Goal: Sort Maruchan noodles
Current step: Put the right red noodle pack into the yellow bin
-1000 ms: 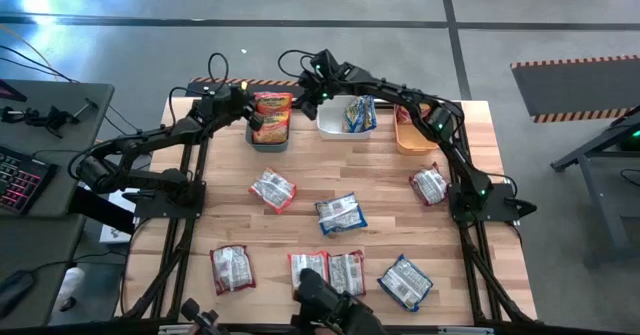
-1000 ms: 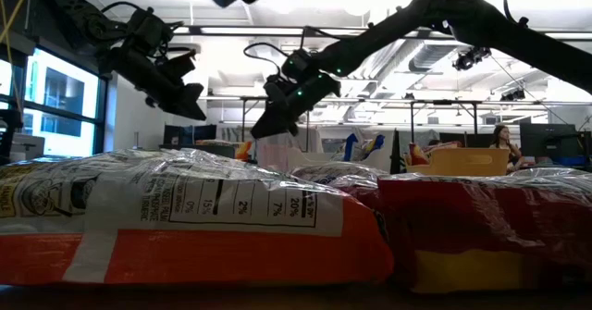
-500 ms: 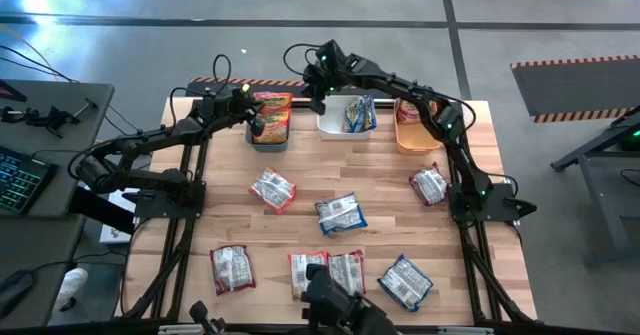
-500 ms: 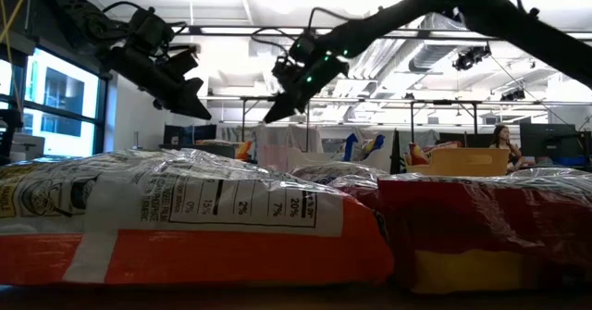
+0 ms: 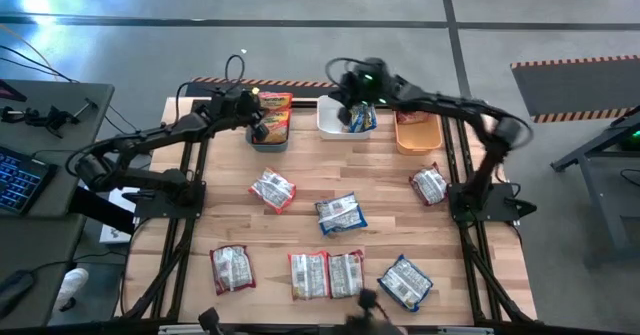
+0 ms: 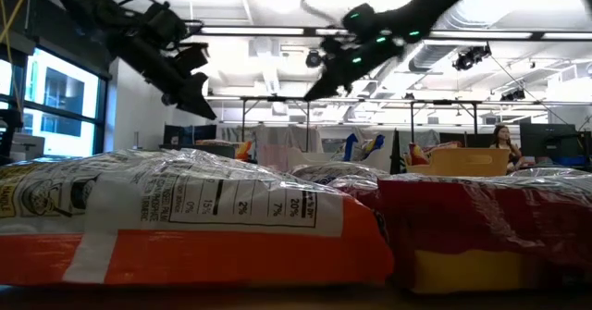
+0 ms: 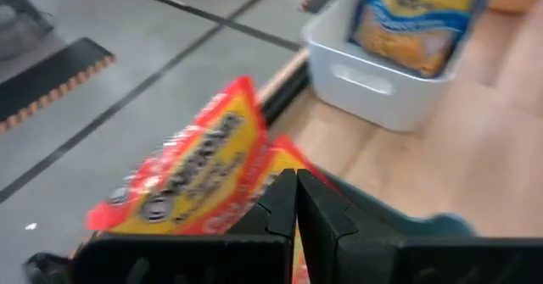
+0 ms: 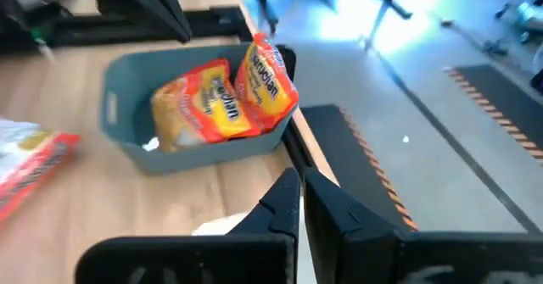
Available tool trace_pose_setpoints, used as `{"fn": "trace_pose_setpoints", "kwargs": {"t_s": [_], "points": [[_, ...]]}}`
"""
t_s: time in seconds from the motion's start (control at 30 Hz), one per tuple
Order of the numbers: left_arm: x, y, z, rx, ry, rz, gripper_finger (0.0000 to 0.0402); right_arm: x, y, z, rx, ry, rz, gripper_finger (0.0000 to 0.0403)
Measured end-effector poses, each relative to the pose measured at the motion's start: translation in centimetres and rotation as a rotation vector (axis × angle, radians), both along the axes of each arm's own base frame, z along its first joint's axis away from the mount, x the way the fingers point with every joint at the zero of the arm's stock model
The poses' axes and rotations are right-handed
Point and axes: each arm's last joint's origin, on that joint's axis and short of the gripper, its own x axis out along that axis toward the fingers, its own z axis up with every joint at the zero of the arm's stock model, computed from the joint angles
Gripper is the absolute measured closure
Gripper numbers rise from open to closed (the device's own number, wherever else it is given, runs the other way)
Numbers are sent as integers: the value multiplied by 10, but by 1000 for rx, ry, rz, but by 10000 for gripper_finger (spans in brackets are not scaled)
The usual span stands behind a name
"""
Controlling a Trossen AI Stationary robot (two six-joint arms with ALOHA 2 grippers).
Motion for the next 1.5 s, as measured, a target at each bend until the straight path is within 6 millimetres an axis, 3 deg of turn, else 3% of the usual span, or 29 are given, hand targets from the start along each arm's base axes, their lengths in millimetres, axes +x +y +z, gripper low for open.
{"fn": "trace_pose_setpoints", "kwargs": {"t_s": [0.17,0.3,0.53,0.77,0.97,1.2,1.33,1.5], "points": [[21,-19,11,22,59,-142,401,-53,51,6,-59,-125,-17,403],[38,-46,9,89,145,-271,401,-88,86,-8,-86,-155,-6,403],[61,-102,7,165,208,-452,401,-127,129,-33,-55,-205,23,403],[71,-153,7,120,153,-578,401,-136,163,-50,-70,-181,61,403],[70,-181,-6,125,-10,-594,401,-129,204,-54,-67,-75,45,403],[60,-190,-24,156,-281,-596,401,-130,264,-48,-50,2,102,403],[56,-188,-34,150,-300,-562,401,-133,295,-48,-58,100,47,403],[59,-188,-40,117,-293,-529,401,-137,303,-54,10,309,-189,397]]}}
